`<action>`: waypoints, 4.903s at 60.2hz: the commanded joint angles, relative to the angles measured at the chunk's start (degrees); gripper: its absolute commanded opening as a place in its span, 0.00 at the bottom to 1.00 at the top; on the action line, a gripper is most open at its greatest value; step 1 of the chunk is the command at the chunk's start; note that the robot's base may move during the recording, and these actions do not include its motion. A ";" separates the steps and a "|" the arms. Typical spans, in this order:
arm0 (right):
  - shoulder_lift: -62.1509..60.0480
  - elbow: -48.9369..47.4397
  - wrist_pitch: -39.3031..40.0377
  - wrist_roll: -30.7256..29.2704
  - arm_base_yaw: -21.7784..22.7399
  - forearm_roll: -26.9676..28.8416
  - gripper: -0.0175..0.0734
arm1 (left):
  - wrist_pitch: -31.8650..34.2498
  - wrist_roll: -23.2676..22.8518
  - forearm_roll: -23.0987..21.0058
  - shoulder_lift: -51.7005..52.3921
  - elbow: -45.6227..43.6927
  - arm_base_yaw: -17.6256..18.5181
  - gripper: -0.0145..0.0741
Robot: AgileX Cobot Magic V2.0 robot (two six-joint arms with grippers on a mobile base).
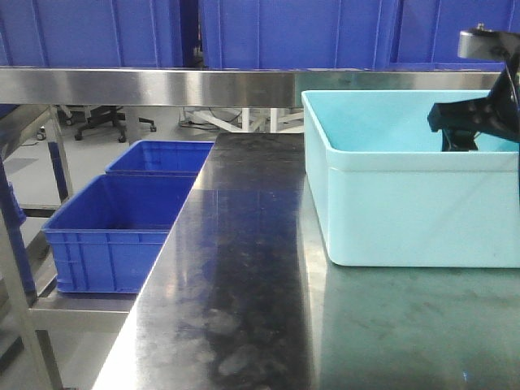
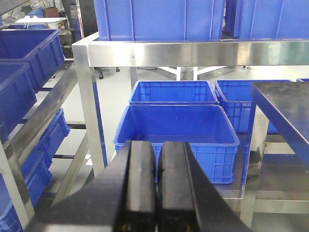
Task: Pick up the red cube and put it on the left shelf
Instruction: 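Close the right gripper on the red cube and lift it, then turn the base away from the table holding the red cube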
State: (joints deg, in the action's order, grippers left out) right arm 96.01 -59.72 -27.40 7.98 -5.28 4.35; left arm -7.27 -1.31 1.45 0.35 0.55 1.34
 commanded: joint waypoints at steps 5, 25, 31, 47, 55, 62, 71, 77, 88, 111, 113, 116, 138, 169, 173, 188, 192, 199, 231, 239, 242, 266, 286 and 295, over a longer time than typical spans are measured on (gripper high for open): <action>-2.00 -1.86 3.55 -0.20 0.32 -0.16 0.88 | 5.01 -0.12 -0.07 0.82 1.32 0.04 0.28; -2.22 -1.86 3.49 -0.20 0.32 -0.16 0.38 | 5.01 -0.12 -0.07 0.82 1.32 0.04 0.28; -3.48 -1.86 3.58 -0.20 0.20 -0.16 0.24 | 5.01 -0.12 -0.07 0.82 1.32 0.04 0.28; -14.76 -1.86 5.33 -0.20 0.13 -0.09 0.25 | 5.01 -0.12 -0.07 0.82 1.32 0.04 0.28; -23.00 -1.86 4.16 -0.20 0.13 -0.09 0.25 | 5.01 -0.12 -0.07 0.82 1.32 0.04 0.28; -30.64 -1.80 2.26 -0.20 0.13 -0.09 0.25 | 5.01 -0.12 -0.07 0.82 1.32 0.04 0.28; -40.04 -1.80 -1.08 -0.20 0.13 -0.09 0.25 | 5.01 -0.12 -0.07 0.82 1.32 0.04 0.28; -45.90 -0.77 -2.57 -0.20 0.13 -0.09 0.25 | 5.01 -0.12 -0.07 0.82 1.32 0.04 0.28; -56.41 6.30 -1.40 -0.20 0.13 -0.09 0.25 | 5.01 -0.12 -0.07 0.82 1.32 0.04 0.28; -72.61 22.64 -0.99 -0.26 0.13 4.98 0.25 | 5.01 -0.12 -0.07 0.82 1.32 0.04 0.28; -73.59 23.50 -1.05 -0.31 0.13 5.49 0.25 | 5.01 -0.12 -0.07 0.82 1.32 0.04 0.28; -75.10 24.68 -1.05 -0.33 0.13 5.91 0.25 | 5.01 -0.12 -0.07 0.82 1.32 0.04 0.28; -78.19 26.94 -0.29 -2.82 -1.25 6.64 0.25 | 5.01 -0.12 -0.07 0.82 1.32 0.04 0.28; -73.55 26.76 1.75 -4.21 -7.77 9.22 0.25 | 5.01 -0.12 -0.07 0.82 1.32 0.04 0.28; -73.55 26.76 1.61 -4.21 -7.77 9.22 0.25 | 5.01 -0.12 -0.07 0.82 1.32 0.04 0.28; -73.55 26.76 1.15 -4.21 -7.77 9.22 0.25 | 5.01 -0.12 -0.07 0.82 1.32 0.04 0.28; -73.55 26.76 1.15 -4.21 -7.77 9.22 0.25 | 5.01 -0.12 -0.07 0.82 1.32 0.04 0.28; -73.55 26.76 1.15 -4.21 -7.77 9.22 0.25 | 5.01 -0.12 -0.07 0.82 1.32 0.04 0.28; -73.55 26.76 1.15 -4.21 -7.77 9.22 0.25 | 5.01 -0.12 -0.17 0.82 1.32 0.04 0.28; -73.55 26.76 1.15 -4.21 -7.77 9.22 0.25 | 5.01 -0.12 -0.17 0.82 1.32 0.04 0.28; -73.55 26.76 1.15 -4.21 -7.77 9.22 0.25 | 5.01 -0.12 -0.17 0.82 1.32 0.04 0.28; -73.55 26.76 1.15 -4.21 -7.77 9.22 0.25 | 5.01 -0.12 -0.17 0.82 1.32 0.04 0.28; -73.55 26.76 1.15 -4.21 -7.77 9.22 0.25 | 5.01 -0.12 -0.17 0.82 1.32 0.04 0.28; -73.55 26.76 1.15 -4.21 -7.77 9.22 0.25 | 5.01 -0.12 -0.17 0.82 1.32 0.04 0.28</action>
State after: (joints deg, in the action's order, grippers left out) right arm 21.62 -31.37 -30.94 4.31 -12.92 13.05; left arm -7.27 -1.31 1.45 0.35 0.55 1.34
